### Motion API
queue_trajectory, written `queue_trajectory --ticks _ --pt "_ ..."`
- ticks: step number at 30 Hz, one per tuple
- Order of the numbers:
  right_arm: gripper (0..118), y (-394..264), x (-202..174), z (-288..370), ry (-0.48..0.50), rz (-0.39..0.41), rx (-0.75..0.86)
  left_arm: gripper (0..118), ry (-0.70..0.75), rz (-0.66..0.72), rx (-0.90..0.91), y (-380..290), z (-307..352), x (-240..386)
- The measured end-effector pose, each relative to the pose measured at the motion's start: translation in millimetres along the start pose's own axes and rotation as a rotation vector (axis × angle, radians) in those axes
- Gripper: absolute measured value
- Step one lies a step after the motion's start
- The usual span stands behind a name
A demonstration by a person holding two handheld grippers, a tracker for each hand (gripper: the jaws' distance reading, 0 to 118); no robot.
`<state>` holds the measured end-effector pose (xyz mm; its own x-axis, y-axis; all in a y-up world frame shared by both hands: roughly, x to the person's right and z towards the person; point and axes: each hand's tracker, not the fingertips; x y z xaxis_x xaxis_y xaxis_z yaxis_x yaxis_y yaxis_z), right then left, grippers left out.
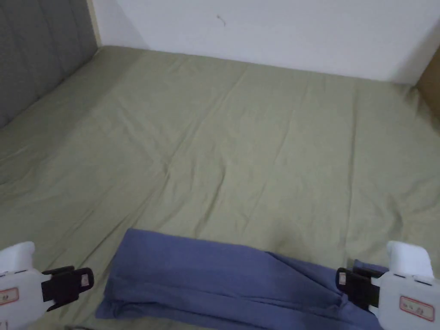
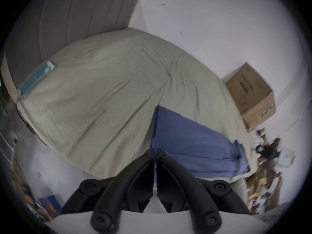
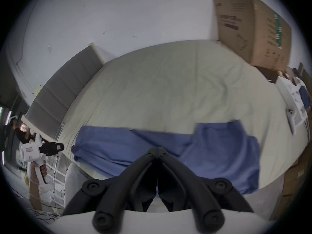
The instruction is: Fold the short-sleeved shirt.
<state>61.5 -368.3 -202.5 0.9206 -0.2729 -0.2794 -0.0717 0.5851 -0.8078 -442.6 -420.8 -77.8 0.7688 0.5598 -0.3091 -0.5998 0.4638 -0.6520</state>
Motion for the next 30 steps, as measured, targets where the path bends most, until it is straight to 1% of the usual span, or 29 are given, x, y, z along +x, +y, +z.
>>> queue_trajectory --ticks 1,4,5,6,9,10,11,12,13,14,16,18,20,22,23,24,25,26,27,28,30 --pt "0 -0.8 -6.6 -6.5 0.018 0.011 -0.017 21 -0.029 0.037 -0.028 1.0 -2.7 -5.0" --pt "0 -2.4 -20.7 -22.2 0.044 0.022 -0.056 90 -0.075 0.089 -0.059 1.0 -16.4 -14.7" --pt "0 -2.9 -24.6 -26.0 0.046 0.026 -0.063 97 -0.107 0.107 -0.06 0.3 -21.7 -15.8" --pt "0 -3.3 -27.8 -29.1 0.047 0.026 -0.07 98 -0.148 0.121 -0.063 0.0 -27.7 -17.6" --pt "0 -4.2 -34.4 -36.4 0.059 0.018 -0.093 98 -0.286 0.187 -0.131 0.3 -56.8 -31.0" --pt "0 -4.5 -36.2 -38.3 0.063 0.015 -0.098 98 -0.275 0.229 -0.189 -0.1 -69.4 -36.8" --pt "0 -4.3 -39.0 -37.1 0.069 0.012 -0.104 98 -0.267 0.296 -0.228 -2.1 -79.8 -42.4" --pt "0 -4.3 -39.2 -37.6 0.088 0.005 -0.114 98 -0.306 0.336 -0.196 0.1 -83.5 -59.9" --pt "0 -4.5 -39.4 -38.5 0.106 -0.009 -0.121 98 -0.382 0.397 -0.151 1.2 -81.1 -64.7" --pt "0 -4.2 -39.4 -40.2 0.119 -0.023 -0.128 98 -0.453 0.498 -0.133 0.4 -83.0 -69.9" --pt "0 -3.6 -40.3 -42.4 0.129 -0.035 -0.138 98 -0.511 0.642 -0.163 -2.7 -92.3 -81.1" --pt "0 -1.9 -42.3 -45.9 0.128 -0.039 -0.148 98 -0.557 0.636 -0.161 -3.9 -98.3 -81.6" --pt "0 -2.1 -43.1 -46.2 0.129 -0.036 -0.145 91 -0.552 0.587 -0.173 -3.4 -99.5 -70.5" --pt "0 -1.5 -43.9 -46.9 0.137 -0.04 -0.143 82 -0.51 0.512 -0.241 -3.5 -109.1 -57.1" --pt "0 -1.8 -44.4 -46.4 0.145 -0.044 -0.142 64 -0.45 0.482 -0.297 -4.6 -115.5 -50.5" --pt "0 -1.7 -44.2 -46.8 0.145 -0.044 -0.143 36 -0.358 0.446 -0.334 -6.4 -120.0 -45.3" --pt "0 -1.7 -43.8 -46.5 0.139 -0.046 -0.142 7 -0.319 0.434 -0.306 -9.1 -120.9 -43.1" --pt "0 -2.1 -41.3 -44.6 0.135 -0.047 -0.138 7 -0.397 0.445 -0.284 -7.1 -115.7 -43.0" --pt "0 -2.2 -38.2 -41.8 0.13 -0.05 -0.133 7 -0.395 0.453 -0.275 -4.0 -109.1 -40.1" --pt "0 -2.3 -33.9 -37.5 0.125 -0.059 -0.121 7 -0.347 0.42 -0.258 0.0 -102.5 -34.6" --pt "0 -2.1 -21.5 -28.9 0.131 -0.086 -0.098 7 -0.235 0.289 -0.255 12.5 -90.2 -11.1"
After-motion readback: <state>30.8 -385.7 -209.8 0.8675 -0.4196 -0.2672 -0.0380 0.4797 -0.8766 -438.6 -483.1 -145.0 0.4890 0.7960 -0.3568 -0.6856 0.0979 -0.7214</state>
